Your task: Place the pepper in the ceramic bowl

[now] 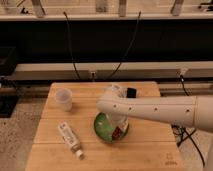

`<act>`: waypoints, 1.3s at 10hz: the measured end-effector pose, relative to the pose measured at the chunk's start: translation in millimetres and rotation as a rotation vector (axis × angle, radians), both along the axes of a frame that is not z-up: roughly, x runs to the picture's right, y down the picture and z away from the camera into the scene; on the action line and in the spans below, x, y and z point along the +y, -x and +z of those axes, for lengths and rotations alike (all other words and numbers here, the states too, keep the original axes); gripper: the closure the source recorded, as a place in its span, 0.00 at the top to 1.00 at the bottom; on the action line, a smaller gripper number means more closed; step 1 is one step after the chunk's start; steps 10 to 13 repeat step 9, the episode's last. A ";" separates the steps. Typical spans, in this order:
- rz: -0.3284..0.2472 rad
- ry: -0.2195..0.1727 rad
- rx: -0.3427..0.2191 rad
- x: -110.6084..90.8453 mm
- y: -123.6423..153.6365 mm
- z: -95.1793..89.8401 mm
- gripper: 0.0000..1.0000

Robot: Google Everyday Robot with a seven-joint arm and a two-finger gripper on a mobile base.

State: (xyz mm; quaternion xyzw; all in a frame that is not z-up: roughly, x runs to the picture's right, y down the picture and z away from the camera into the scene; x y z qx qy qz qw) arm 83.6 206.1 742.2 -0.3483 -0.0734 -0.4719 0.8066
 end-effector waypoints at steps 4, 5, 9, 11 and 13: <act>-0.004 0.001 -0.002 -0.5 0.2 0.0 0.42; -0.005 0.002 -0.003 -0.5 0.4 0.0 0.37; -0.009 0.004 -0.006 -0.6 0.8 -0.1 0.31; -0.009 0.004 -0.006 -0.6 0.8 -0.1 0.31; -0.009 0.004 -0.006 -0.6 0.8 -0.1 0.31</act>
